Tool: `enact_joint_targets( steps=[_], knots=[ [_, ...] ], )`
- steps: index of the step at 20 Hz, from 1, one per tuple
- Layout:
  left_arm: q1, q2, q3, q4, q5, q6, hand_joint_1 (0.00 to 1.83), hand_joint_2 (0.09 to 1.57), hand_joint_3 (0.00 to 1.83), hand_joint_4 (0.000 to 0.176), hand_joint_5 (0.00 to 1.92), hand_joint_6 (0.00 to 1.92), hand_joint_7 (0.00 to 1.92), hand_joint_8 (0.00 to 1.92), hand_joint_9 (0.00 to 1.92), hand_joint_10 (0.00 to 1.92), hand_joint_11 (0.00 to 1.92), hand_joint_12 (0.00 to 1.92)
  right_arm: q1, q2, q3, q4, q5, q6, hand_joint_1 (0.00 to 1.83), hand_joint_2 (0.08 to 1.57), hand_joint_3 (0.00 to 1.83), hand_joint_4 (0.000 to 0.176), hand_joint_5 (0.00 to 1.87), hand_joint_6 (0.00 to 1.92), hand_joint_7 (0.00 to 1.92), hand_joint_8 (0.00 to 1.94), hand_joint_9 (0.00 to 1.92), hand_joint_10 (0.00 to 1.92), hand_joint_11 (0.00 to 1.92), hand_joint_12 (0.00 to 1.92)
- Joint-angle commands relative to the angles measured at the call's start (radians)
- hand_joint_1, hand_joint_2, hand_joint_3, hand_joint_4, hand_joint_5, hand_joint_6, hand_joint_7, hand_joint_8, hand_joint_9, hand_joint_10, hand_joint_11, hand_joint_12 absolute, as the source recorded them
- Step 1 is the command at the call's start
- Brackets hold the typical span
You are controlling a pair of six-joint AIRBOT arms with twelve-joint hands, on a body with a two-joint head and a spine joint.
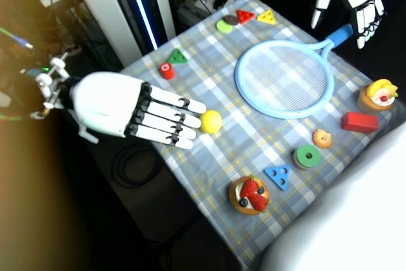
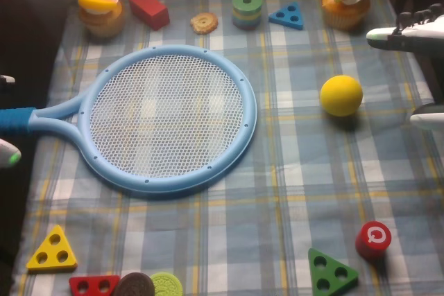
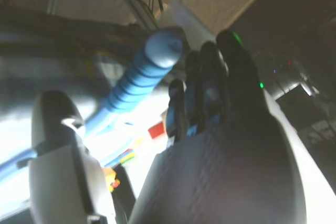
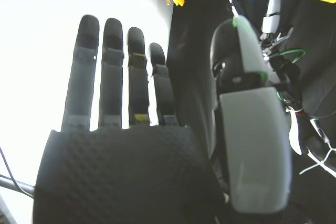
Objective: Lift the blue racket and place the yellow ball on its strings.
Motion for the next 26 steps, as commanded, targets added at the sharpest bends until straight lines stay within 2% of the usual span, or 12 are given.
enact_joint_targets(
  steps=[1,5,10,11,14,15,18,21,22,24,25,26],
  knots=[
    [-0.014,-0.01,0.011,0.003,-0.052,0.039,0.84,0.86,0.0,0.176,0.25,0.01,0.36,0.01,0.33,0.01,0.03,0.7,0.015,-0.003,0.005,0.024,0.113,0.007,0.75,1.15,0.0,0.0,0.33,0.0,0.53,0.01,0.57,0.01,0.49,0.07],
    [-0.024,-0.033,0.028,-0.018,-0.034,0.06,0.88,0.85,0.0,0.176,0.24,0.01,0.33,0.0,0.32,0.0,0.0,0.71,0.019,-0.003,0.007,0.019,0.113,0.019,0.78,1.18,0.01,0.0,0.33,0.0,0.61,0.02,0.6,0.01,0.42,0.04],
    [-0.024,-0.039,0.038,-0.04,-0.025,0.06,0.92,0.92,0.0,0.176,0.35,0.0,0.43,0.0,0.38,0.0,0.02,0.62,0.016,-0.003,0.007,0.019,0.113,0.027,0.71,1.22,0.01,0.03,0.31,0.0,0.66,0.01,0.59,0.0,0.4,0.03],
    [-0.024,-0.043,0.042,-0.046,-0.018,0.06,0.98,0.92,0.0,0.176,0.43,0.0,0.49,0.0,0.43,0.0,0.05,0.6,0.015,-0.003,0.007,0.019,0.113,0.028,0.67,1.22,0.01,0.012,0.32,0.0,0.66,0.01,0.59,0.0,0.4,0.03],
    [-0.024,-0.051,0.047,-0.056,-0.013,0.06,1.0,0.93,0.0,0.175,0.45,0.01,0.53,0.01,0.47,0.01,0.08,0.55,0.015,-0.004,0.007,0.019,0.114,0.028,0.64,1.23,0.0,0.002,0.32,0.0,0.67,0.01,0.59,0.0,0.42,0.03],
    [-0.024,-0.053,0.047,-0.056,-0.012,0.06,1.03,0.93,0.0,0.147,0.51,0.0,0.6,0.0,0.53,0.0,0.16,0.5,0.015,-0.004,0.007,0.019,0.114,0.028,0.69,1.23,0.0,0.006,0.32,0.0,0.68,0.01,0.6,0.0,0.42,0.04],
    [-0.024,-0.061,0.047,-0.057,-0.008,0.06,0.99,0.94,0.0,0.124,0.58,0.01,0.64,0.0,0.57,0.0,0.24,0.38,0.015,-0.004,0.007,0.02,0.114,0.03,0.67,1.23,0.0,0.0,0.34,0.01,0.69,0.01,0.63,0.01,0.46,0.05],
    [-0.024,-0.068,0.045,-0.058,-0.008,0.06,1.0,0.95,0.0,0.15,0.6,0.0,0.72,0.01,0.6,0.0,0.25,0.39,0.015,-0.004,0.007,0.02,0.116,0.03,0.67,1.23,0.0,0.0,0.34,0.0,0.69,0.0,0.63,0.01,0.46,0.05],
    [-0.024,-0.07,0.041,-0.057,-0.011,0.06,1.03,0.95,0.0,0.015,0.85,0.01,0.88,0.0,0.7,0.0,0.32,0.59,0.014,-0.004,0.007,0.022,0.118,0.031,0.65,1.24,0.0,0.003,0.32,0.0,0.7,0.0,0.64,0.01,0.46,0.06],
    [-0.024,-0.071,0.033,-0.047,-0.016,0.06,1.03,0.94,0.0,0.0,1.02,0.02,0.99,0.02,0.81,0.02,0.38,0.81,0.009,-0.004,0.007,0.028,0.122,0.031,0.65,1.24,0.0,0.008,0.32,0.0,0.69,0.0,0.63,0.0,0.46,0.05],
    [-0.024,-0.071,0.027,-0.041,-0.02,0.06,1.08,1.0,0.0,0.101,1.17,0.47,1.14,0.12,0.98,0.12,0.43,1.08,0.007,-0.004,0.007,0.03,0.124,0.033,0.65,1.24,0.0,0.001,0.33,0.0,0.7,0.0,0.64,0.01,0.47,0.06],
    [-0.024,-0.07,0.021,-0.034,-0.025,0.059,0.98,0.95,0.0,0.004,0.89,1.11,0.9,0.96,0.77,0.95,0.42,1.44,0.005,-0.004,0.007,0.031,0.125,0.034,0.65,1.24,0.0,0.0,0.33,0.0,0.7,0.0,0.64,0.01,0.48,0.06]
  ],
)
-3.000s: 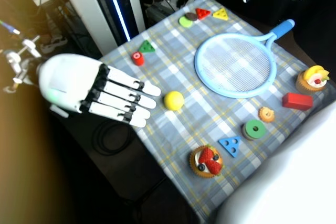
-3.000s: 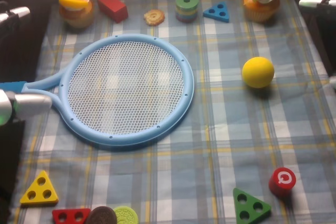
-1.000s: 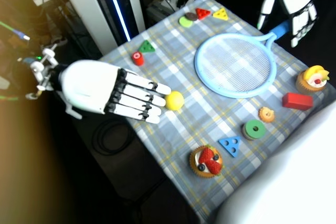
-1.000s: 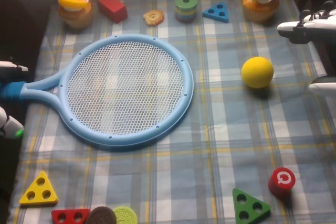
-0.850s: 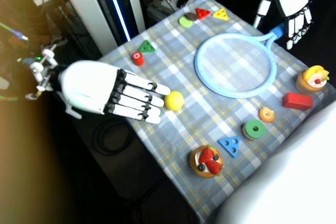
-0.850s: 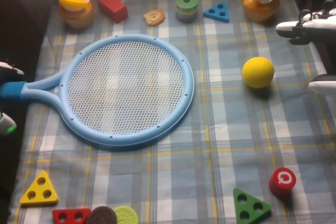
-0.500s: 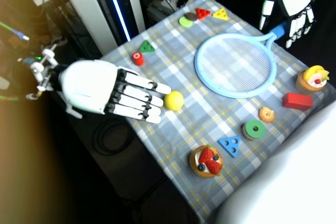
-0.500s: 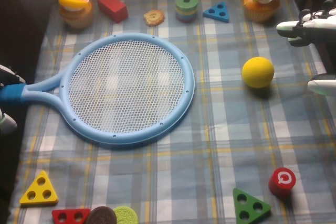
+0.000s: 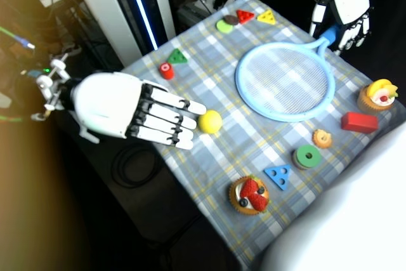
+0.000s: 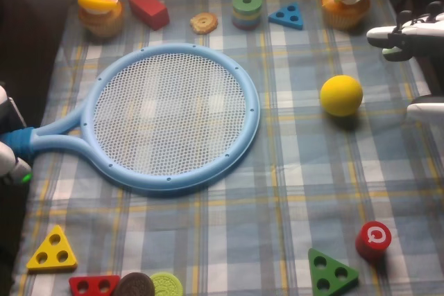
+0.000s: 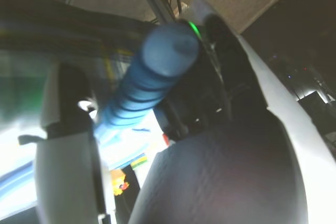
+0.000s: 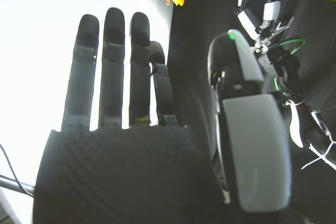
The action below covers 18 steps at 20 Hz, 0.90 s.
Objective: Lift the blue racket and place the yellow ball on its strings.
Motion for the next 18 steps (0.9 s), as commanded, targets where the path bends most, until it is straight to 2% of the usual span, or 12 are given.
enact_joint_targets(
  steps=[1,2,3,4,5,6,7,8,10,12,13,18],
  knots=[
    [-0.01,0.003,0.0,0.034,-0.07,-0.004,0.93,0.93,0.0,0.029,0.75,1.76,0.75,1.68,0.66,1.73,0.52,1.82,0.004,-0.002,0.003,0.031,0.121,0.009,0.65,1.24,0.0,0.0,0.33,0.0,0.7,0.0,0.65,0.01,0.48,0.06],
    [-0.01,0.006,-0.004,0.042,-0.073,-0.015,0.9,0.94,0.0,0.063,0.83,1.89,0.74,1.87,0.72,1.88,0.68,1.9,0.003,-0.002,0.003,0.031,0.122,0.01,0.65,1.24,0.0,0.0,0.33,0.0,0.7,0.01,0.65,0.01,0.48,0.06],
    [-0.009,0.013,-0.012,0.059,-0.08,-0.041,0.9,0.96,0.01,0.077,0.89,1.91,0.74,1.91,0.74,1.91,0.7,1.92,0.002,-0.002,0.003,0.033,0.123,0.01,0.65,1.24,0.0,0.0,0.34,0.0,0.71,0.01,0.66,0.01,0.48,0.07],
    [-0.008,0.024,-0.025,0.081,-0.09,-0.076,0.78,1.11,0.01,0.119,0.94,1.92,0.88,1.92,0.9,1.92,0.87,1.92,0.001,-0.002,0.002,0.034,0.124,0.011,0.65,1.25,0.01,0.0,0.33,0.0,0.7,0.0,0.65,0.01,0.47,0.06],
    [-0.007,0.038,-0.039,0.101,-0.101,-0.1,0.81,1.15,0.01,0.129,0.93,1.92,0.9,1.92,0.95,1.92,0.95,1.92,-0.001,-0.002,0.002,0.037,0.126,0.012,0.63,1.26,0.01,0.0,0.33,0.0,0.7,0.0,0.65,0.01,0.48,0.07],
    [-0.004,0.049,-0.052,0.12,-0.109,-0.122,0.92,1.13,0.0,0.144,0.96,1.92,1.05,1.92,1.18,1.92,1.26,1.92,-0.004,-0.001,0.001,0.039,0.128,0.012,0.62,1.26,0.01,0.0,0.34,0.0,0.7,0.0,0.66,0.01,0.48,0.07],
    [-0.002,0.059,-0.063,0.136,-0.115,-0.143,0.92,1.13,0.0,0.144,0.96,1.92,1.05,1.92,1.18,1.92,1.26,1.92,-0.006,-0.001,0.001,0.041,0.129,0.013,0.62,1.26,0.01,0.0,0.34,0.0,0.7,0.0,0.66,0.01,0.48,0.07],
    [0.004,0.081,-0.085,0.182,-0.129,-0.2,0.89,1.21,0.01,0.175,1.07,1.92,1.3,1.92,1.5,1.92,1.57,1.92,-0.008,-0.001,0.0,0.042,0.13,0.013,0.63,1.26,0.0,0.0,0.34,0.01,0.71,0.0,0.66,0.01,0.48,0.07],
    [0.016,0.115,-0.118,0.257,-0.153,-0.31,1.03,1.31,0.01,0.176,1.04,1.92,1.29,1.92,1.52,1.92,1.59,1.92,-0.009,-0.001,0.0,0.044,0.13,0.014,0.63,1.25,0.0,0.0,0.35,0.01,0.72,0.01,0.67,0.01,0.5,0.08],
    [0.052,0.171,-0.164,0.38,-0.198,-0.539,1.11,1.34,0.01,0.176,0.96,1.92,1.27,1.92,1.52,1.92,1.6,1.92,-0.009,-0.001,0.0,0.045,0.13,0.014,0.63,1.25,0.0,0.0,0.35,0.01,0.72,0.01,0.67,0.01,0.48,0.07],
    [0.061,0.182,-0.175,0.4,-0.212,-0.573,1.18,1.32,0.0,0.176,0.95,1.92,1.26,1.92,1.51,1.92,1.59,1.92,-0.009,-0.001,0.0,0.045,0.13,0.014,0.66,1.26,0.0,0.0,0.36,0.01,0.72,0.0,0.66,0.0,0.49,0.08],
    [0.107,0.253,-0.278,0.581,-0.339,-0.801,1.25,1.29,0.0,0.167,1.03,1.92,1.36,1.92,1.59,1.92,1.64,1.92,-0.011,-0.001,-0.002,0.046,0.13,0.014,0.66,1.25,0.0,0.0,0.36,0.0,0.72,0.0,0.68,0.01,0.49,0.08]
  ],
)
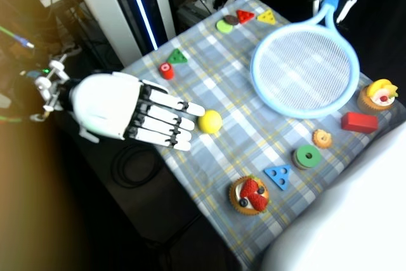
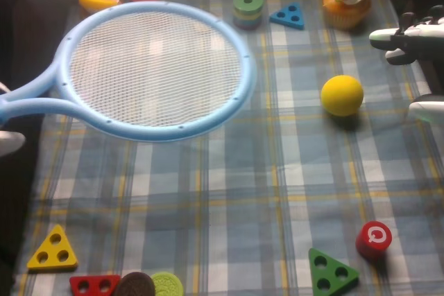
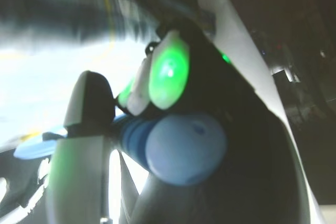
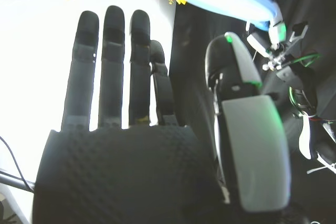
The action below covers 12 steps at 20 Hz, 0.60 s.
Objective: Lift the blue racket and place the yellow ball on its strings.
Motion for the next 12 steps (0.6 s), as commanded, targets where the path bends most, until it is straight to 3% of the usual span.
enact_joint_targets(
  steps=[1,3,7,10,12],
  knots=[
    [-0.004,0.01,-0.008,0.041,-0.129,-0.024,1.25,1.29,0.0,0.167,1.03,1.92,1.36,1.92,1.59,1.92,1.64,1.92,0.004,-0.001,-0.001,0.028,0.122,0.008,0.66,1.25,0.0,0.0,0.36,0.0,0.72,0.0,0.68,0.01,0.49,0.08],
    [-0.008,0.016,-0.028,0.097,-0.152,-0.071,1.28,1.3,0.0,0.17,1.02,1.92,1.35,1.92,1.58,1.92,1.62,1.92,0.004,-0.001,0.001,0.027,0.122,0.008,0.65,1.24,0.0,0.0,0.37,0.0,0.69,0.0,0.66,0.0,0.5,0.08],
    [-0.009,0.018,-0.04,0.216,-0.191,-0.275,1.3,1.27,0.0,0.175,1.07,1.92,1.39,1.92,1.62,1.92,1.65,1.92,0.018,-0.008,0.01,0.019,0.12,0.008,0.75,1.2,0.0,0.0,0.36,0.0,0.6,0.0,0.61,0.0,0.43,0.04],
    [-0.016,0.018,-0.058,0.257,-0.209,-0.285,1.28,1.29,0.0,0.176,1.06,1.92,1.44,1.92,1.64,1.92,1.67,1.92,0.042,-0.026,0.028,0.003,0.098,0.008,0.85,1.12,0.0,0.0,0.34,0.0,0.53,0.0,0.57,0.0,0.5,0.08],
    [-0.016,0.018,-0.067,0.264,-0.219,-0.285,1.29,1.27,0.0,0.176,1.07,1.92,1.47,1.92,1.68,1.92,1.7,1.92,0.107,-0.056,0.059,-0.054,0.033,0.023,0.84,1.07,0.0,0.0,0.32,0.0,0.5,0.0,0.54,0.0,0.49,0.09]
  ],
)
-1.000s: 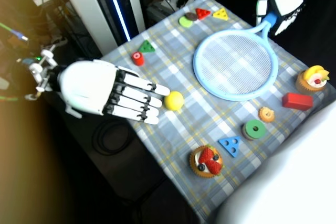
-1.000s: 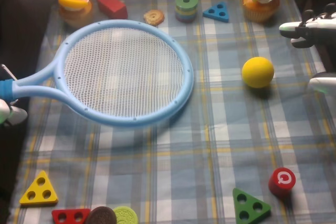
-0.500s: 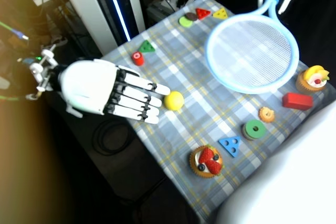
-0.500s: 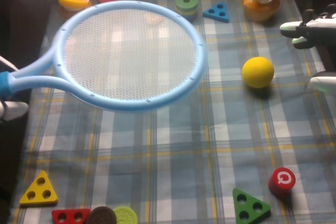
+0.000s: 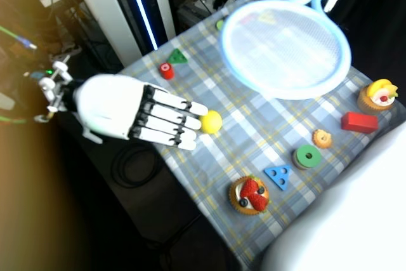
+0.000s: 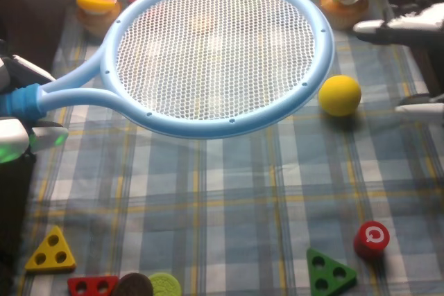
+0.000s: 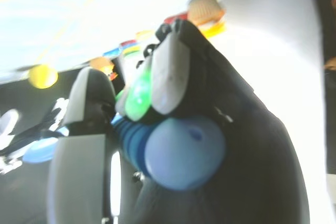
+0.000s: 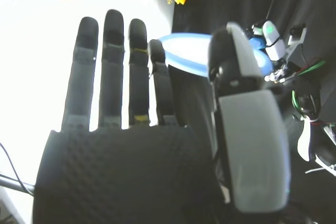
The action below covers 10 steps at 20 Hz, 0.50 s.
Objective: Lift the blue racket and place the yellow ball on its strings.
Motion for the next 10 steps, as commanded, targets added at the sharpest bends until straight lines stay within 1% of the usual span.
enact_joint_targets(
  steps=[1,2,3,4,5,6,7,8,9,10],
  knots=[
    [-0.006,0.005,-0.001,0.003,-0.127,-0.012,1.31,1.26,0.0,0.176,1.1,1.92,1.48,1.92,1.68,1.92,1.7,1.92,0.027,-0.014,0.013,0.0,0.07,0.02,0.84,1.02,0.0,0.0,0.34,0.0,0.51,0.0,0.55,0.0,0.51,0.12],
    [-0.005,0.006,-0.005,0.009,-0.126,-0.012,1.28,1.27,0.0,0.175,1.11,1.92,1.49,1.92,1.68,1.92,1.7,1.92,0.056,-0.032,0.033,-0.032,0.041,0.041,0.83,1.0,0.01,0.0,0.34,0.0,0.54,0.0,0.57,0.0,0.46,0.26],
    [-0.005,0.006,-0.007,0.017,-0.12,-0.012,1.22,1.28,0.01,0.175,1.11,1.92,1.5,1.92,1.68,1.92,1.69,1.92,0.081,-0.052,0.054,-0.066,0.01,0.064,0.79,0.97,0.0,0.0,0.36,0.0,0.59,0.01,0.62,0.0,0.37,0.47],
    [-0.007,0.005,-0.007,0.024,-0.114,-0.012,1.18,1.3,0.01,0.176,1.07,1.92,1.49,1.92,1.66,1.92,1.68,1.92,0.101,-0.067,0.07,-0.094,-0.017,0.079,0.8,0.96,0.0,0.0,0.37,0.0,0.62,0.0,0.65,0.0,0.29,0.67],
    [-0.009,0.004,-0.007,0.029,-0.11,-0.012,1.12,1.33,0.01,0.176,1.07,1.92,1.49,1.92,1.66,1.92,1.68,1.92,0.127,-0.083,0.084,-0.128,-0.056,0.084,0.81,0.95,0.0,0.0,0.37,0.0,0.64,0.0,0.66,0.0,0.23,0.84],
    [-0.01,0.003,-0.007,0.033,-0.104,-0.012,1.12,1.34,0.01,0.176,1.06,1.92,1.5,1.92,1.67,1.92,1.69,1.92,0.165,-0.104,0.1,-0.187,-0.117,0.084,0.88,0.92,0.0,0.01,0.4,0.01,0.67,0.01,0.7,0.02,0.2,1.07],
    [-0.01,0.003,-0.007,0.033,-0.104,-0.012,1.12,1.34,0.01,0.176,1.06,1.92,1.5,1.92,1.67,1.92,1.69,1.92,0.169,-0.106,0.103,-0.193,-0.125,0.084,0.88,0.92,0.0,0.01,0.4,0.01,0.67,0.01,0.7,0.02,0.2,1.07],
    [-0.011,0.003,-0.007,0.037,-0.099,-0.012,1.16,1.33,0.0,0.176,1.01,1.92,1.47,1.92,1.65,1.92,1.68,1.92,0.18,-0.116,0.111,-0.213,-0.148,0.084,0.91,0.92,0.0,0.014,0.42,0.0,0.68,0.01,0.72,0.01,0.23,1.07],
    [-0.012,0.002,-0.007,0.04,-0.096,-0.012,1.24,1.3,0.0,0.176,1.01,1.92,1.45,1.92,1.63,1.92,1.67,1.92,0.186,-0.123,0.117,-0.223,-0.165,0.084,0.9,0.92,0.0,0.0,0.46,0.0,0.72,0.01,0.76,0.02,0.24,1.04],
    [-0.014,0.001,-0.007,0.043,-0.093,-0.012,1.27,1.28,0.0,0.176,1.0,1.92,1.42,1.92,1.62,1.92,1.65,1.92,0.189,-0.13,0.124,-0.23,-0.181,0.084,0.92,0.93,0.0,0.0,0.47,0.0,0.74,0.01,0.77,0.02,0.2,1.07]
  ],
)
